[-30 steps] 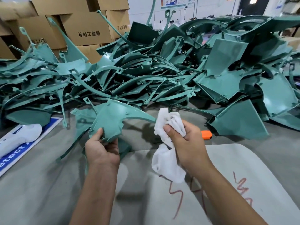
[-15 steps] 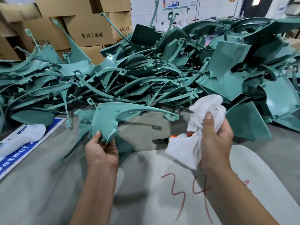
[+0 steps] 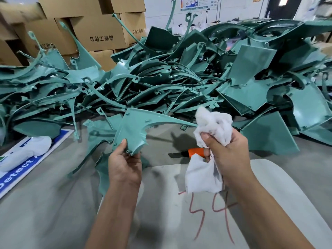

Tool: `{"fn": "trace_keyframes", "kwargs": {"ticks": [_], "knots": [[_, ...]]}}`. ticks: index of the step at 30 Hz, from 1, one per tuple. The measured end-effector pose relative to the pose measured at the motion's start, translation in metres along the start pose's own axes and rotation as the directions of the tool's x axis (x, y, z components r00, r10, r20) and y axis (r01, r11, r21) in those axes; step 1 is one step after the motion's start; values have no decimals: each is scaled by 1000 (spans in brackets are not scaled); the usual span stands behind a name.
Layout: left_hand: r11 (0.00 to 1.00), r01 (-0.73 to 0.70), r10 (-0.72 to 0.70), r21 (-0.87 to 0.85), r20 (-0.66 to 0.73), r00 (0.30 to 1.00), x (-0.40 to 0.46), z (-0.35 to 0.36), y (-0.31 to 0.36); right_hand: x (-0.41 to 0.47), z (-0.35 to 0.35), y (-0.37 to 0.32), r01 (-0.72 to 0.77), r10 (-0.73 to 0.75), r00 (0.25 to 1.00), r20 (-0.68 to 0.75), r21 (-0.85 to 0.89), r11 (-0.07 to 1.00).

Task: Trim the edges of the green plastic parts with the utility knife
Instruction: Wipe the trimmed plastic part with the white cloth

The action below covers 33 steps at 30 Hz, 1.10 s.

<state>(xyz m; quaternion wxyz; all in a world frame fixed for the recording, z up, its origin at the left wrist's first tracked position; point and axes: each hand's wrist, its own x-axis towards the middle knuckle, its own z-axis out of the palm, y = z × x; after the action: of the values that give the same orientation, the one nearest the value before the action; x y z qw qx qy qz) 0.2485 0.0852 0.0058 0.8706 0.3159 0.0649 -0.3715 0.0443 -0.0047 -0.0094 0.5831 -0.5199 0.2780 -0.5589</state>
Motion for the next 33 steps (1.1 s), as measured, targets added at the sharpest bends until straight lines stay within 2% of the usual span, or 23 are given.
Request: {"fn": "trace_keyframes", "kwargs": {"ticks": [3, 6, 8, 10, 11, 12, 13, 15, 17, 18, 20, 24, 25, 27, 28, 30, 32, 33], "knots": [[998, -35, 33, -54, -52, 998, 4, -3, 12, 1, -6, -1, 162, -119, 976, 181, -240, 957], [996, -41, 36, -75, -65, 997, 5, -5, 12, 1, -8, 0, 170, -113, 969, 221, -260, 951], [993, -24, 18, -117, -59, 998, 5, -6, 10, -1, -4, -1, 54, -35, 987, 159, -118, 992], [985, -30, 22, -171, -48, 999, 6, -8, 14, 1, -4, -8, -63, 64, 998, -13, 54, 997], [981, -48, 39, -188, -49, 998, 7, -10, 17, 3, -8, -10, -67, 76, 992, -104, 82, 994], [978, -67, 58, -198, -52, 997, 8, -11, 21, 6, -14, -10, -39, 42, 987, -154, 24, 999], [977, -84, 75, -198, -52, 996, 9, -12, 24, 8, -18, -10, 12, -31, 987, -160, -119, 993], [980, -108, 102, -166, -45, 994, 11, -13, 24, 6, -19, -4, 106, -133, 991, -21, -486, 867], [987, -113, 107, -113, -55, 993, 13, -13, 20, -1, -11, 7, 149, -68, 988, 137, -757, 636], [990, -112, 106, -85, -64, 992, 14, -13, 18, -3, -8, 12, 157, -37, 986, 164, -818, 554], [991, -130, 129, -23, -67, 989, 15, -14, 17, -5, -1, 11, 142, -87, 990, 114, -863, 486], [982, -172, 180, 78, -100, 979, 13, -20, 24, -2, 2, -3, 118, -337, 941, -25, -909, 399], [982, -167, 175, 92, -93, 980, 9, -22, 27, -2, 6, -7, 180, -393, 920, 13, -902, 392], [983, -137, 145, 121, -56, 988, -2, -26, 34, -4, 25, -19, 412, -499, 840, 213, -849, 331], [981, -133, 140, 143, -42, 989, -9, -28, 39, -6, 40, -26, 515, -485, 807, 336, -804, 299], [977, -149, 152, 150, -12, 988, -24, -32, 48, -14, 76, -43, 600, -274, 799, 535, -738, 310], [981, -175, 174, 88, 24, 984, -42, -37, 65, -28, 112, -60, 567, -25, 788, 615, -710, 417], [982, -180, 178, 52, 30, 984, -51, -42, 77, -35, 127, -65, 546, 28, 769, 638, -679, 490]]}}
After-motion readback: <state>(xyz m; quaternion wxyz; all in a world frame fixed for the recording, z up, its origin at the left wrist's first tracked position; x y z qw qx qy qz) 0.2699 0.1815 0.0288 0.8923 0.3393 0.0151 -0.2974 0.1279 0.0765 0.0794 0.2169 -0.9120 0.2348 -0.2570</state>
